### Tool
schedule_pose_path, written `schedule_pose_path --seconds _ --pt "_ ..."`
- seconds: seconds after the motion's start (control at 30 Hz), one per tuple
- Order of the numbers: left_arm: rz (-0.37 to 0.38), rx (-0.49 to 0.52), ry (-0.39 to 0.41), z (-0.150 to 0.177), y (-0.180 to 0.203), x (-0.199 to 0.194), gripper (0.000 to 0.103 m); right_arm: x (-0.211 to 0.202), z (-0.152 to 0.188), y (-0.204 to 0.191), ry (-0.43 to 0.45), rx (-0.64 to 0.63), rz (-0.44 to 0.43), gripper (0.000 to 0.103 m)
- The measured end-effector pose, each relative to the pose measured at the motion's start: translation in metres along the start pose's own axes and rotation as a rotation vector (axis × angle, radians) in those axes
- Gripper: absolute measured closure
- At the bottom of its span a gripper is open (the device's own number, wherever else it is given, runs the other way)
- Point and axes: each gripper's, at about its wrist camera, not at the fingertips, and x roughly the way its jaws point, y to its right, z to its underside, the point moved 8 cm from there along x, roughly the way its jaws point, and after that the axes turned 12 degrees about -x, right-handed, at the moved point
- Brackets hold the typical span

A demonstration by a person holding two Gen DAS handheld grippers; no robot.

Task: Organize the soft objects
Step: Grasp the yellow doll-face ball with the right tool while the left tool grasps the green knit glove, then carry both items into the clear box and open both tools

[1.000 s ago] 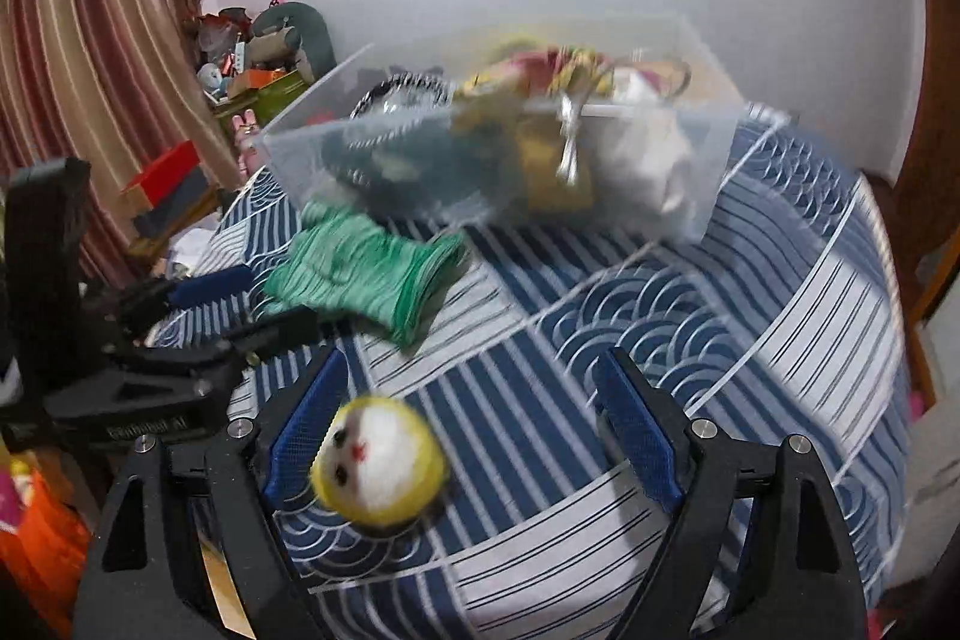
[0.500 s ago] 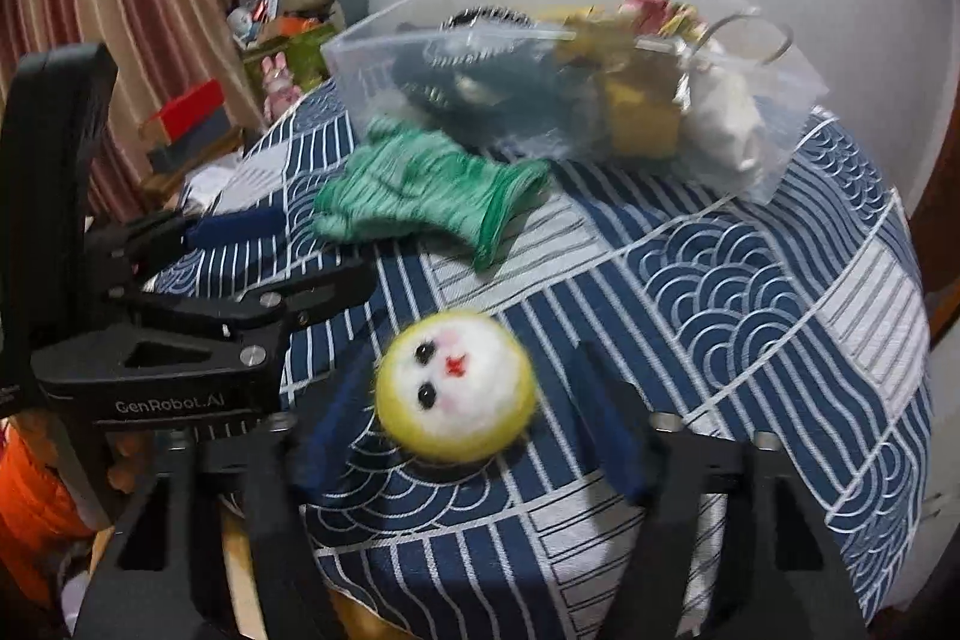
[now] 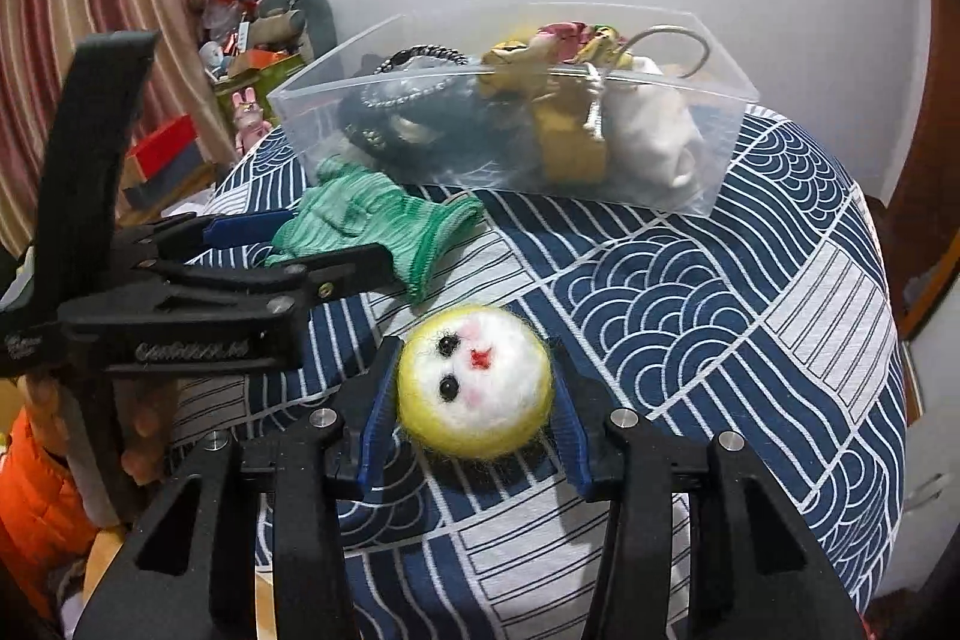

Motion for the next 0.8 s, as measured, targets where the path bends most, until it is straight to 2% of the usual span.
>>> schedule_pose_path --seconds 0.07,0.13,0.17,0.2,0.27,0.33,0.4,0.53,0.8 --pt "0.001 -0.013 -0.014 -0.004 0.002 0.008 0.01 0.001 0.001 0.001 0.0 0.004 0.003 0.06" --pt "0.023 -0.031 -0.021 -0.008 0.004 0.013 0.019 -0.001 0.003 0.007 0.001 0.009 0.004 0.06" --pt "0.025 -0.036 -0.013 -0.009 0.004 0.013 0.032 -0.001 0.001 0.007 0.002 0.011 0.005 0.06" --pt "0.025 -0.038 -0.005 -0.01 0.004 0.013 0.039 -0.002 0.001 0.006 0.005 0.013 0.007 0.06" --pt "0.059 -0.026 -0.018 -0.009 0.007 0.013 0.063 -0.003 0.001 0.007 0.009 0.016 0.009 0.06" --pt "0.058 -0.01 -0.018 -0.007 0.009 0.012 0.071 -0.005 0.002 0.007 0.012 0.018 0.012 0.06" --pt "0.061 0.005 -0.016 -0.005 0.012 0.011 0.073 -0.009 0.003 0.007 0.016 0.02 0.014 0.06" --pt "0.056 0.034 0.037 -0.007 0.019 -0.005 0.075 -0.019 0.001 0.012 0.035 0.026 0.017 0.06" --pt "0.067 0.052 0.157 -0.03 0.025 -0.048 0.075 -0.058 -0.031 0.034 0.156 0.02 0.089 0.06"
